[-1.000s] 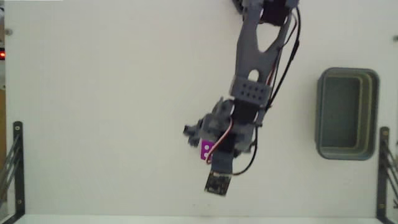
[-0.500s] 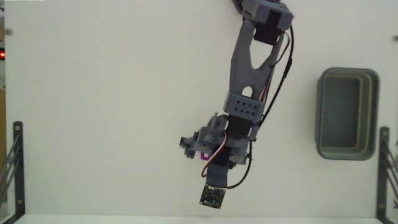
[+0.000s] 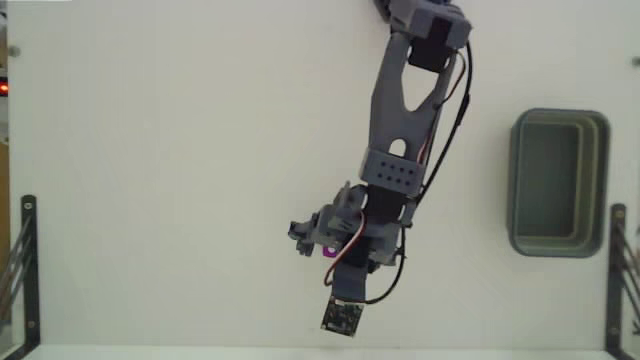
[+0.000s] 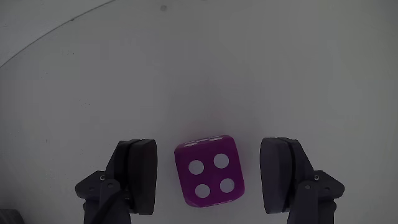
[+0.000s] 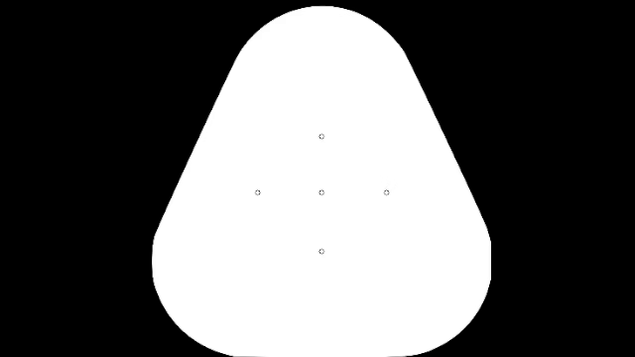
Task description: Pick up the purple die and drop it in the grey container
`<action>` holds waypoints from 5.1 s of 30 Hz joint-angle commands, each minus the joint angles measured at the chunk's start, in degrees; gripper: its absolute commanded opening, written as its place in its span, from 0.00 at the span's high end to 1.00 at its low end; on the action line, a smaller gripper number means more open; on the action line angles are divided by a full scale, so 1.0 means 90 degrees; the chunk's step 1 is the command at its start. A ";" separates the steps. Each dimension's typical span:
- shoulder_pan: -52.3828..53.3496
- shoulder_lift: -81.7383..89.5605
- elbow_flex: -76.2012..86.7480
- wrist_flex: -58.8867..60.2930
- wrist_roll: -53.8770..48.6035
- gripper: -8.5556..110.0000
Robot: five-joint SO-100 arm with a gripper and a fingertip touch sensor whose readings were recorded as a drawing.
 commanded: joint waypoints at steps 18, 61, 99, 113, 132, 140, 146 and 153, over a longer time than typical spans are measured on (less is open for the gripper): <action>0.0149 0.0255 -0.0023 -0.0182 0.0029 0.00; 0.0149 0.0263 0.0671 -0.0867 0.0029 0.00; 0.0149 0.0263 0.0671 -0.0867 0.0029 0.02; 0.0149 0.0263 0.0671 -0.0867 0.0029 0.05; 0.0149 0.0263 0.0671 -0.0867 0.0029 0.09; 0.0149 0.0263 0.0671 -0.0867 0.0029 0.11; 0.0149 0.0263 0.0671 -0.0867 0.0029 0.12; 0.0149 0.0263 0.0671 -0.0867 0.0029 0.14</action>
